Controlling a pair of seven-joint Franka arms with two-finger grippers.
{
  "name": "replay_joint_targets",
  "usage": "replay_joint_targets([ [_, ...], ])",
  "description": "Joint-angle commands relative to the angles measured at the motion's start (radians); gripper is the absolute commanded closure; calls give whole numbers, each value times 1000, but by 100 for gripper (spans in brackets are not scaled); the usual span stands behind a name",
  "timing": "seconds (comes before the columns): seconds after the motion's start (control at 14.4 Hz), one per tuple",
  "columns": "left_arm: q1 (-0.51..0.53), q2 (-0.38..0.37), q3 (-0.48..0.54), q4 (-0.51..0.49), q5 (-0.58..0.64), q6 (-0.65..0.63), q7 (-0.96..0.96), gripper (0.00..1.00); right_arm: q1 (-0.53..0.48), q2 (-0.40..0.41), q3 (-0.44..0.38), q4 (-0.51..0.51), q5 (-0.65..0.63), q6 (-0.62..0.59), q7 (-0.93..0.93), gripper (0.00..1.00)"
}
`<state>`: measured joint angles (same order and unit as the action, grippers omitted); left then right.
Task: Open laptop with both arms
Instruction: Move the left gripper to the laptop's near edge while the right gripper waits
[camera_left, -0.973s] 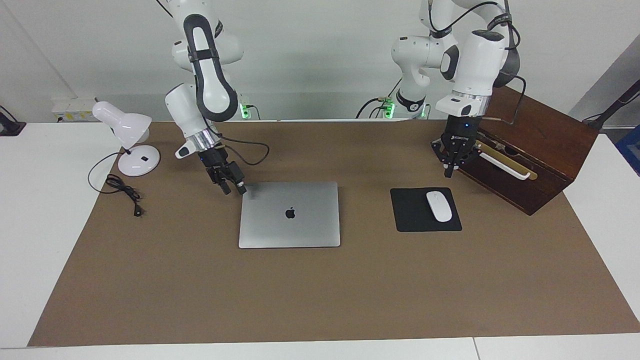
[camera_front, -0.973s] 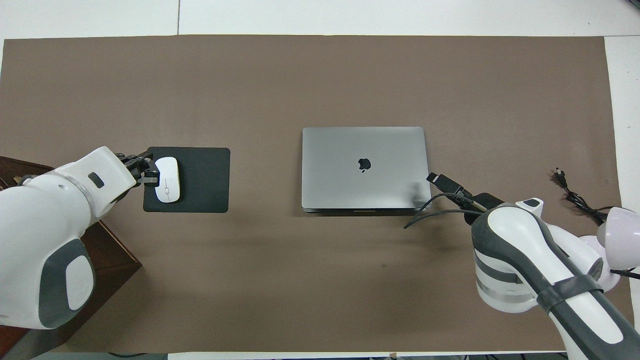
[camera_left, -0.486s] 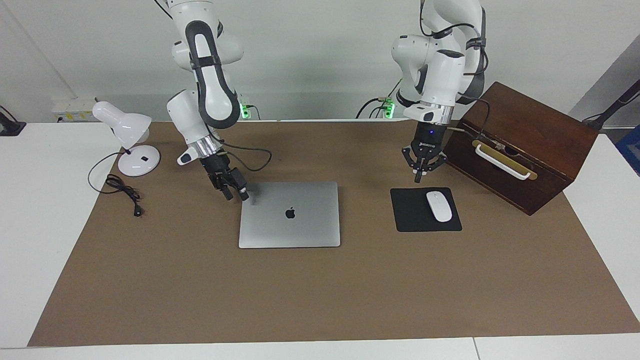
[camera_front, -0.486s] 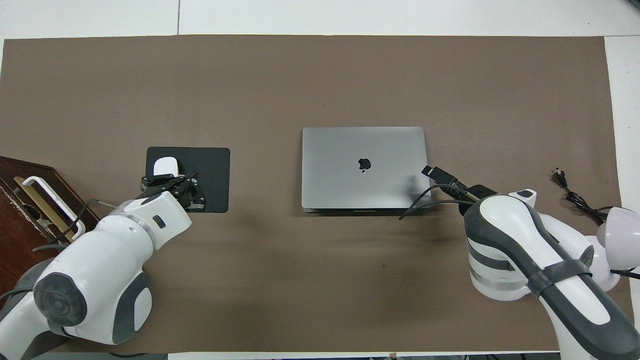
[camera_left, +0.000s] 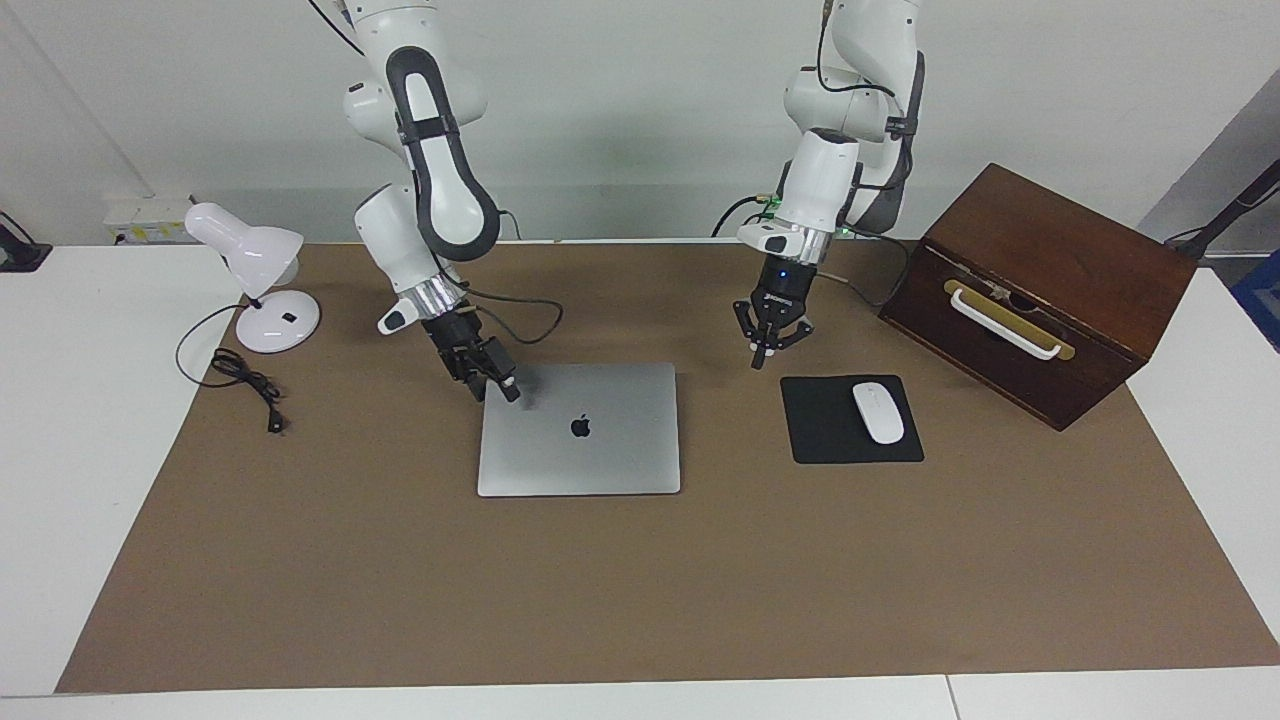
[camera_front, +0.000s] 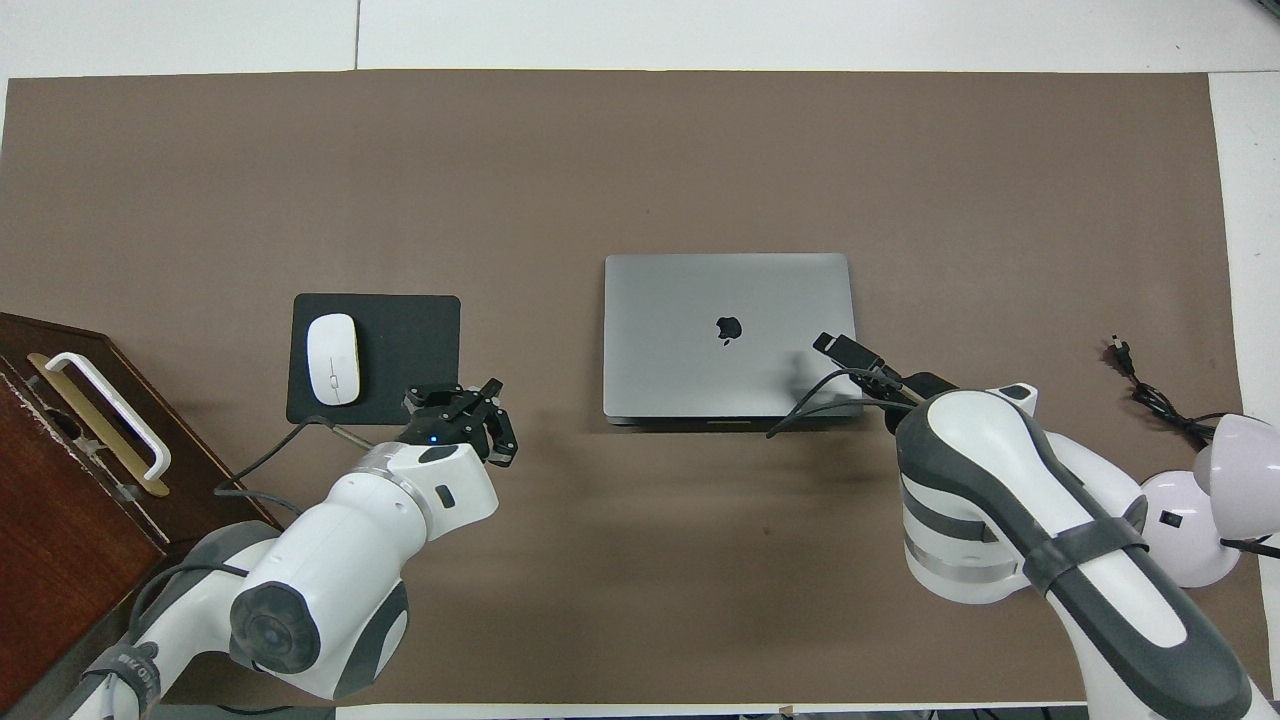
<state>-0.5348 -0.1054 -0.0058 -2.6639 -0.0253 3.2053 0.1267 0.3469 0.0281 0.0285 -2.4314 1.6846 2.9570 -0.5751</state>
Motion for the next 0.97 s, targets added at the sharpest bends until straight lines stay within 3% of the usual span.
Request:
replay_joint_targets([
  [0.0, -56, 6, 17, -22, 1, 42, 2, 100, 41, -68, 4, -28, 82, 40, -19, 0],
  [0.28, -88, 41, 17, -21, 1, 96, -1, 100, 41, -65, 4, -34, 83, 42, -17, 0],
  [0.69, -145, 219, 17, -14, 1, 300, -4, 100, 41, -63, 5, -28, 116, 39, -19, 0],
  [0.9, -175, 236, 17, 1, -37, 300, -10, 100, 40, -59, 5, -18, 125, 34, -17, 0],
])
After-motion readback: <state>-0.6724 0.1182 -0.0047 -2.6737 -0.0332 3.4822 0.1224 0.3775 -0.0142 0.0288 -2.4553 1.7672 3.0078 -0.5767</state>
